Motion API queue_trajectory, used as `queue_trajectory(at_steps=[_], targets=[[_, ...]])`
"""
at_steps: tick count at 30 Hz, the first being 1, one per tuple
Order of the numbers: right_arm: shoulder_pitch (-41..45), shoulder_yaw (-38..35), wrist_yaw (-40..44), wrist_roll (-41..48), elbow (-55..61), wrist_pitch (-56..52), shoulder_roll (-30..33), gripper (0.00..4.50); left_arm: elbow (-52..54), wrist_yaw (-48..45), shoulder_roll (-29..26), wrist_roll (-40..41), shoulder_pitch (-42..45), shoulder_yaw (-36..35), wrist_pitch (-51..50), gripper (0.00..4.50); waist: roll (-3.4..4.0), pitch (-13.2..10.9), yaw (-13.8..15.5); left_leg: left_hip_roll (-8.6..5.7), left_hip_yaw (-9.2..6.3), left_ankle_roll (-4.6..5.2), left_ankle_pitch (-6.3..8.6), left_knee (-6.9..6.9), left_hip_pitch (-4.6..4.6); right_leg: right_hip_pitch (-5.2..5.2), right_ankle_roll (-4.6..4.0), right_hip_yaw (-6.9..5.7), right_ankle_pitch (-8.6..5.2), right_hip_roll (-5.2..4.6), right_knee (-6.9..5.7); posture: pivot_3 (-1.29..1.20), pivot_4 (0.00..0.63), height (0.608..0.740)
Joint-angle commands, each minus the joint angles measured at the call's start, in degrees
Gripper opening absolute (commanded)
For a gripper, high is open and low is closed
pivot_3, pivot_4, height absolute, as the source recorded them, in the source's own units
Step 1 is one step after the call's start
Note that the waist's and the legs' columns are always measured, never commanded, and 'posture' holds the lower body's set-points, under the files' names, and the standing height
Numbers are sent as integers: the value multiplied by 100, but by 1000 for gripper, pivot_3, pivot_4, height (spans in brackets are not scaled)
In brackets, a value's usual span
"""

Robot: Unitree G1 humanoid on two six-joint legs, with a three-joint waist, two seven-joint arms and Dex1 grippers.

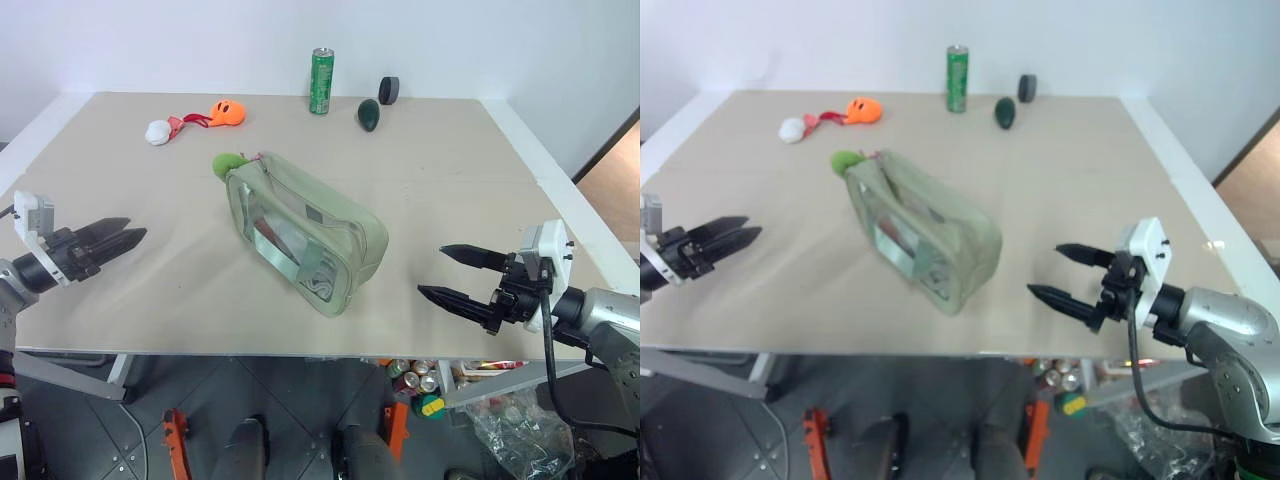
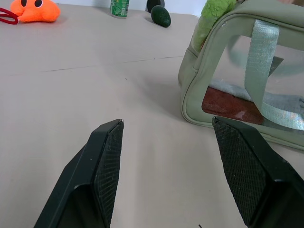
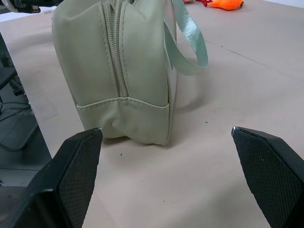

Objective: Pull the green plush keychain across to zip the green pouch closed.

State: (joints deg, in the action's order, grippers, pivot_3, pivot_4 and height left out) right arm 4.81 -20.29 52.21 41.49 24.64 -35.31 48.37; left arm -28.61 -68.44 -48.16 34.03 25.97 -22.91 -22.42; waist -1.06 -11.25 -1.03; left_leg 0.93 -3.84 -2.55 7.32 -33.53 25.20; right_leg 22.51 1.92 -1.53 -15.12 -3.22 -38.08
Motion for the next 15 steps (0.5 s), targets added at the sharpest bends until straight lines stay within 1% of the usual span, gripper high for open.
queue_trajectory(at_steps=[1,9,11,13,15], targets=[[120,-105,-2,25,58,93,58,4500,104,-92,-123,54,115,-55,-49,3071,0,0,0,0,0,0,0,0,0,0,0,0,0,0,0,0,150,740],[304,25,-14,-9,100,119,68,4500,426,-397,-91,110,-1,97,-336,3071,0,0,-1,1,0,0,0,-3,0,-2,0,0,3,2,-1,0,150,740],[518,-144,-99,277,142,-22,86,4500,615,-562,-143,220,-4,107,-540,3071,0,0,-3,1,0,0,0,-3,0,-2,0,1,3,2,-1,0,150,740],[973,-356,-267,844,207,-312,129,4500,826,-804,-244,298,28,161,-724,3071,0,0,-4,2,5,0,0,-5,-1,-1,1,4,6,3,-1,0,150,740],[1510,-406,-437,1422,304,-628,223,4500,981,-946,-383,147,83,388,-789,3071,0,-1,-19,6,8,0,-1,-9,-1,1,-1,6,12,5,-2,0,150,740]])
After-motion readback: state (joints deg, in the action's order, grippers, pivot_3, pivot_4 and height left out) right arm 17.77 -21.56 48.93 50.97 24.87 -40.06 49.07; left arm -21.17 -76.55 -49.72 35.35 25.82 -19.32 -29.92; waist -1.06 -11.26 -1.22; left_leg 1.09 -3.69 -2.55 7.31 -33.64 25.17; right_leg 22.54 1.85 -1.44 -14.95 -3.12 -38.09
